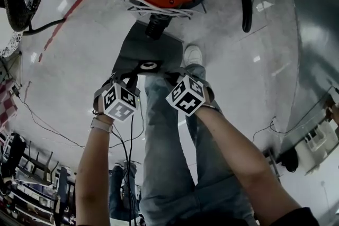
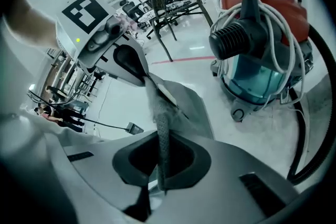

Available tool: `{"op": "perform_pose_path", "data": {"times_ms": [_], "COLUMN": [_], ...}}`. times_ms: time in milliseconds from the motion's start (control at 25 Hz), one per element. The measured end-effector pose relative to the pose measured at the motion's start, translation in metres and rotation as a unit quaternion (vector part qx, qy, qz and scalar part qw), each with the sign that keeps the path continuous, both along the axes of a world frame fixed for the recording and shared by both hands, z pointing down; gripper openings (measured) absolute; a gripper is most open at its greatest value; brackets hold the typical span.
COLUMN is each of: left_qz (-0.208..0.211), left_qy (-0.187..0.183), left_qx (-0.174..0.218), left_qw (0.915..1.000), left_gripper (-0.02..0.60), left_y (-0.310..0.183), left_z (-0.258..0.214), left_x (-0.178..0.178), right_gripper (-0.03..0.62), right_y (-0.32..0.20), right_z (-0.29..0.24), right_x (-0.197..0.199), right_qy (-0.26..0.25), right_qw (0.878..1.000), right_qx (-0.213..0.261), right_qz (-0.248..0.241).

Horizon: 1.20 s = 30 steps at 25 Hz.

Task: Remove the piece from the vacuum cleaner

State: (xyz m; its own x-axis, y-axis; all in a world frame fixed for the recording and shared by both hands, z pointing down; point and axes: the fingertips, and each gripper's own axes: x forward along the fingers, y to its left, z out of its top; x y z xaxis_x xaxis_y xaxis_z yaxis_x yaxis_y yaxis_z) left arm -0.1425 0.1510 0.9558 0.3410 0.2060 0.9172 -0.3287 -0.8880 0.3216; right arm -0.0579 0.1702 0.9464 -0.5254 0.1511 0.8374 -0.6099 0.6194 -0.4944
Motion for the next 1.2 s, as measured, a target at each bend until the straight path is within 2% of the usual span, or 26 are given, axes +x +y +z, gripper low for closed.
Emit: {"op": "perform_pose_path", "data": {"times_ms": [240,560,920,1200], "left_qz": [-0.069,-0.114,-0.207,-0.229], "left_qy": [0.006,0.023,0.078,0.106], "left_qx": [0.014,0.057,0.092,0.15], "left_qw": [0.9975,0.9915,0.9709,0.9561], "left_gripper": [0.037,0.037,0.035,0.035], "left_y": [-0.016,-0.032,-0.05,-0.077], "left_z": [-0.033,-0.134,-0.269,-0.392], "left_x": [0.007,0.012,0.031,0.031], "right_gripper": [0.038,0.038,0.038,0.038], "right_y": [-0.022,-0.044,-0.091,-0.117], "right_z": [-0.037,-0.14,-0.283,-0.413], "right_x": [0.008,0.013,0.032,0.031], "right_qy": [0.002,-0.008,-0.001,-0.009], "right_qw": [0.999,0.996,0.984,0.972], "right_qx": [0.035,0.087,0.176,0.236], "right_qz": [-0.005,-0.016,0.003,-0.002]}}
